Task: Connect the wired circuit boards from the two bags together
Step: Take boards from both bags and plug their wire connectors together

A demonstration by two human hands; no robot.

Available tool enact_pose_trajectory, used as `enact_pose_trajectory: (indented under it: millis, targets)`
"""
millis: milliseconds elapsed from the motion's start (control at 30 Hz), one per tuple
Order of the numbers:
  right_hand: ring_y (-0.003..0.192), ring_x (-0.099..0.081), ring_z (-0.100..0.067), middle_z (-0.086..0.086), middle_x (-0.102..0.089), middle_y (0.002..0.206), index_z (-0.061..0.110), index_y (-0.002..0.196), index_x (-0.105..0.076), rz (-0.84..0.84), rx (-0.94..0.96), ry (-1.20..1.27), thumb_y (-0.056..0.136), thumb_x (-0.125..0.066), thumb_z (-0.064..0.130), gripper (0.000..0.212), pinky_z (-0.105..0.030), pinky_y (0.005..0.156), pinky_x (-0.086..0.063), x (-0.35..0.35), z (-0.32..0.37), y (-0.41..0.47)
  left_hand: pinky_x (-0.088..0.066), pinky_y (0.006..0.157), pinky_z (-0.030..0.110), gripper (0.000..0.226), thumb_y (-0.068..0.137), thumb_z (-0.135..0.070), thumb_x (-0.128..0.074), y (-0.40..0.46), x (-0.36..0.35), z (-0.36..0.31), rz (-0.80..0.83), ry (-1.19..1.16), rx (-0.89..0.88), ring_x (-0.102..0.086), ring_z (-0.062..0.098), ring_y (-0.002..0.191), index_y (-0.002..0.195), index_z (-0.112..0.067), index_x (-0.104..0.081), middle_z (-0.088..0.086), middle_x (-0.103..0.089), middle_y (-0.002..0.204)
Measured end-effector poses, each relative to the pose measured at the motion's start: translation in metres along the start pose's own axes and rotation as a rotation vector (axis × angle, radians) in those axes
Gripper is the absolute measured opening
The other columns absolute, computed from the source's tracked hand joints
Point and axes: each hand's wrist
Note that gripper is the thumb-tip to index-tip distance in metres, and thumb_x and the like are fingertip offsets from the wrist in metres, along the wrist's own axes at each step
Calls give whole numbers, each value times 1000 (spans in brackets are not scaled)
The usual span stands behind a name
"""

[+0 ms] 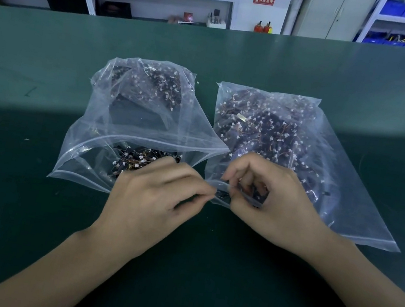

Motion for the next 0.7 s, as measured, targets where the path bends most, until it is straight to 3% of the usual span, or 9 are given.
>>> enact_pose_trajectory:
  millis: [133,200,400,567,700]
  targets:
    - [67,-61,-17,13,-67,84,25,100,-67,8,-4,1,82,-75,-2,33,-12,65,-43,0,1,0,-44,43,36,17,98,-20,-80,4,-5,-5,39,207,-35,-52,15,65,81,-23,-79,-4,-53,74]
    - [67,-61,-19,13,-68,85,25,100,-67,17,-2,-2,82,-74,-1,32,-14,64,-44,-1,2,0,-42,41,34,15,97,-23,-81,3,-5,-5,101,266,-85,-53,17,62,83,-25,-79,-3,-50,72]
    - [65,-58,-20,13,-66,84,22,100,-69,28,-1,-14,81,-74,3,28,-11,64,-41,-3,2,-2,-47,40,32,42,108,-46,-43,1,-8,-10,265,351,-102,-68,18,58,97,-33,-82,-6,-59,66]
    - [64,-57,-21,14,-65,82,22,100,-69,27,-25,2,83,-77,-3,31,-14,63,-42,-3,2,-2,-51,49,33,31,111,-39,-52,0,-6,-9,173,227,-114,-70,15,67,103,-30,-80,-10,-67,75]
    - [66,-58,-19,16,-64,83,21,99,-69,42,-18,-58,82,-79,-1,29,-17,63,-43,0,2,-2,-41,48,30,30,108,-37,-58,-1,1,-5,90,137,11,-56,10,61,83,-23,-66,-11,-59,68]
Point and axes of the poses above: each hand's wrist, its own y-axis towards the middle knuckle, its own x-axis out of the back of the hand, z = x × y
